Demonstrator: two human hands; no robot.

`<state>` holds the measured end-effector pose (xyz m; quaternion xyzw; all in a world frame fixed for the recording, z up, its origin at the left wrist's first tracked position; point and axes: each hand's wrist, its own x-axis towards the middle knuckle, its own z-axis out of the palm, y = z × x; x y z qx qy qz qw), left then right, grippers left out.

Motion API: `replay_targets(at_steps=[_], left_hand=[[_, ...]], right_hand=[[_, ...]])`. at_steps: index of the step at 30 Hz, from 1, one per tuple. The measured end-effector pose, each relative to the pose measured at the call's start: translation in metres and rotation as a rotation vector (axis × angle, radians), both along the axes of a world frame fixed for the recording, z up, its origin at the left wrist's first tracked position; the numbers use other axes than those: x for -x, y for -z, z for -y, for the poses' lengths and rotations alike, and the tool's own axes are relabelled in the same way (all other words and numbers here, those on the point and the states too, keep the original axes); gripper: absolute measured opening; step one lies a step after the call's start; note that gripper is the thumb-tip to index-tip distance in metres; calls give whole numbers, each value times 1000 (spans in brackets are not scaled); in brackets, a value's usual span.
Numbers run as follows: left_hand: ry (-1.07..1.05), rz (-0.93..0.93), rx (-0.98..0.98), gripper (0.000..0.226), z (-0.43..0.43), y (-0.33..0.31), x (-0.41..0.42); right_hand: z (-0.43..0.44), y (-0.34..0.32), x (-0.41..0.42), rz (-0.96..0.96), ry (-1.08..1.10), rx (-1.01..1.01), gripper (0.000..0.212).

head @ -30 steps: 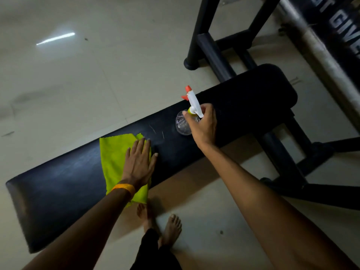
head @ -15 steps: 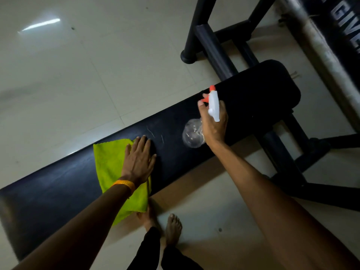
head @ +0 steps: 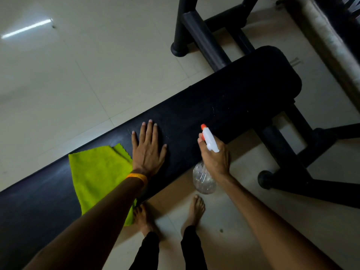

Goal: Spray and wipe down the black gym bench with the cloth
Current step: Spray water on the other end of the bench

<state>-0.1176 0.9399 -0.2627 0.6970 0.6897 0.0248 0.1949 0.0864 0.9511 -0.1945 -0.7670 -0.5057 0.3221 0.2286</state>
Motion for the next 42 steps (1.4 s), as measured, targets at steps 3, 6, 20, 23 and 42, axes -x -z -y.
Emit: replay_targets(at_steps=[3,6,20,23,42], left_hand=[[-24,-72,-38,76,-2,14,-6],[-30,-105,-84,76,3,22,-7],[33,12,-153,72,-18,11,-40],[80,44,-161,73,-47,8,-82],[155,-30,-174,80,-168,27,-215]], right_hand=[[2,19,4,16,-14,28,25],[1,27,5,99,-40,-32,18],[-30,13,-64,145,74,-24,16],[-52,11,-87,133,173,0,20],[-137,15,-193,190,278,-57,23]])
